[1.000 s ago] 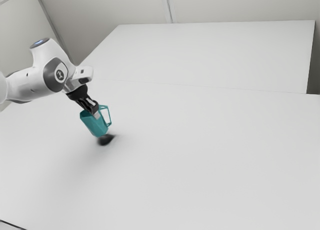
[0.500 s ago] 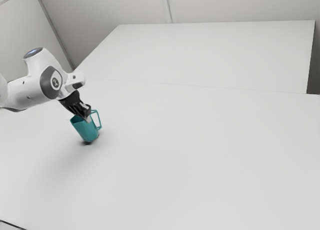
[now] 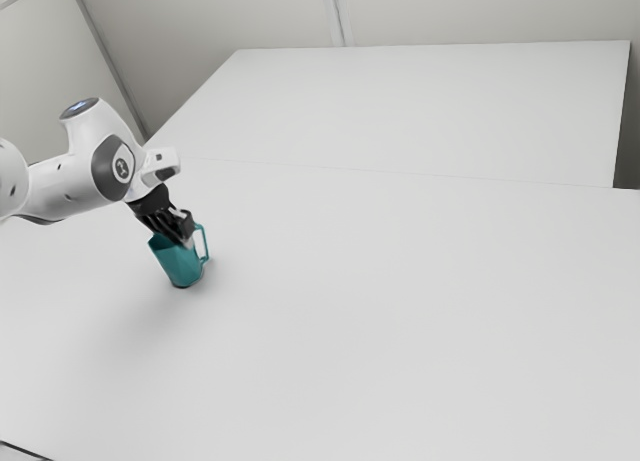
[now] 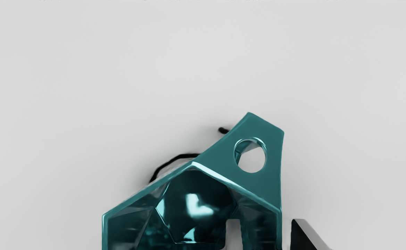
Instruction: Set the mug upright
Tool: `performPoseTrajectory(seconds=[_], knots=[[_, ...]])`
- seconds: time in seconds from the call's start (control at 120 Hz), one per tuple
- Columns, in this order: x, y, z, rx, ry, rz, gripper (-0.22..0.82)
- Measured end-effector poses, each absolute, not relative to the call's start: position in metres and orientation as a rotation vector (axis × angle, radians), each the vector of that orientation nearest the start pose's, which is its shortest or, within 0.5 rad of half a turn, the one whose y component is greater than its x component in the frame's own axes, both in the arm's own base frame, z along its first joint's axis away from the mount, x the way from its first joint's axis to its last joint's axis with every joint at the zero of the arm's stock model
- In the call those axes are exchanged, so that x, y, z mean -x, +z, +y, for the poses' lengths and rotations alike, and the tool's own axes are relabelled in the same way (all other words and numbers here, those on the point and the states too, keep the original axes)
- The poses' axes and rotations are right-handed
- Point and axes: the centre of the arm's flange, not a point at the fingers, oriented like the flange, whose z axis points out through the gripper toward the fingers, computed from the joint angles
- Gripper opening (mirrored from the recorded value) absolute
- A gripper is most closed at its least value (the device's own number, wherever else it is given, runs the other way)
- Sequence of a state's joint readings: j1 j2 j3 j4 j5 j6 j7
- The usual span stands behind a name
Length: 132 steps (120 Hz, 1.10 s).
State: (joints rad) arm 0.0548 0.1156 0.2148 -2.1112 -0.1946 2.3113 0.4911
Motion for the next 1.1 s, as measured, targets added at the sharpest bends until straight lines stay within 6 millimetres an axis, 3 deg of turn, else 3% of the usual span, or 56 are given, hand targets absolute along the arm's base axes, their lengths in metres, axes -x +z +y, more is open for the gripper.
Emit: performPoseTrajectory(seconds=[0.108,0.242,0.317,0.367,0.483,0.567,0.7,1.1], knots=[[-0.551,0.388,0.140,3.219,-0.232,0.174,0.31],[-0.570,0.441,0.132,3.220,-0.272,0.223,0.45],[-0.584,0.480,0.125,3.197,-0.285,0.280,0.50],[-0.593,0.509,0.110,3.162,-0.285,0.348,0.52],[-0.604,0.568,0.055,3.092,-0.285,0.515,0.56],[-0.603,0.596,0.039,3.070,-0.263,0.552,0.57],[-0.594,0.608,0.046,3.076,-0.184,0.522,0.59],[-0.586,0.603,0.048,3.101,-0.062,0.478,0.60]])
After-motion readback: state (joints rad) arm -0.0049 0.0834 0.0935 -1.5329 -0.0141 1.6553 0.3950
